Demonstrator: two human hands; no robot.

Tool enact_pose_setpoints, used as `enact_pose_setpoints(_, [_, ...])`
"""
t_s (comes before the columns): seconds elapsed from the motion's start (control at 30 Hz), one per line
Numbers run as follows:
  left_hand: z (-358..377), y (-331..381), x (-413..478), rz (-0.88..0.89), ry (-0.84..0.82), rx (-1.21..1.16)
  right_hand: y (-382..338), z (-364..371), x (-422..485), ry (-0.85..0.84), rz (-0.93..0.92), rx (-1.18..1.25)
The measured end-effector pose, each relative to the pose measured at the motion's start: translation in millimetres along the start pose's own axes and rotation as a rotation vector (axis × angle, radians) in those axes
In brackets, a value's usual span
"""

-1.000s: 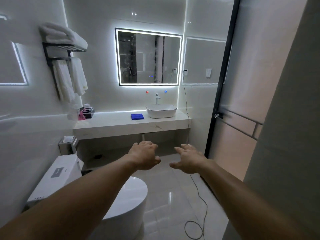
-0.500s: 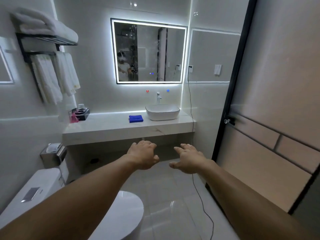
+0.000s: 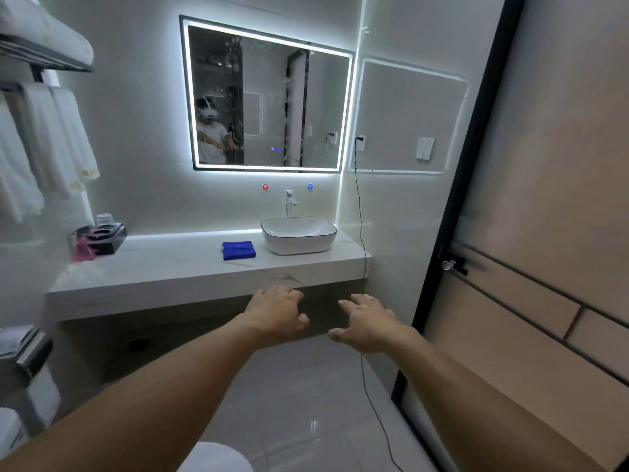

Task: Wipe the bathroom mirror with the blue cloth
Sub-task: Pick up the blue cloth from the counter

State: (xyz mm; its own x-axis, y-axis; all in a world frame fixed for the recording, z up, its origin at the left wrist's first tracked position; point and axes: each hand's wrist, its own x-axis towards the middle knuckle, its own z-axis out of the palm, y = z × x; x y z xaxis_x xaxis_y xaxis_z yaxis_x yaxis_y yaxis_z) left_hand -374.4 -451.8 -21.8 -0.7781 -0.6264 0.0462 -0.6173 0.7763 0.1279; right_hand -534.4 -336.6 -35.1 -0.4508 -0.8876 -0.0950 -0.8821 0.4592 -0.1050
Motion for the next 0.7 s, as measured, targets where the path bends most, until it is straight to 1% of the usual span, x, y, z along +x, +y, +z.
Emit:
enact_pose_setpoints(0.13, [5.9,-7.3,61.5,-0.023,0.036,0.007,15.8,-4.2,59.5,-0.006,-0.030,-0.014])
enact_pose_setpoints(0.43, [21.5,-19.2,189.9,-0.156,0.019,0.029,56.7,-21.8,200.2,0.011,-0.177,-0.037])
enact_pose_setpoints(0.53, [23.2,-30.8,220.7,-0.183,-0.005,0.029,61.5,-21.6,241.4,-0.021,-0.214,-0.041])
enact_pose_setpoints(0.7, [20.8,-59.2,278.2,-0.239,0.021,0.047,52.1,-21.3,316.6,-0.033,-0.254,-0.040])
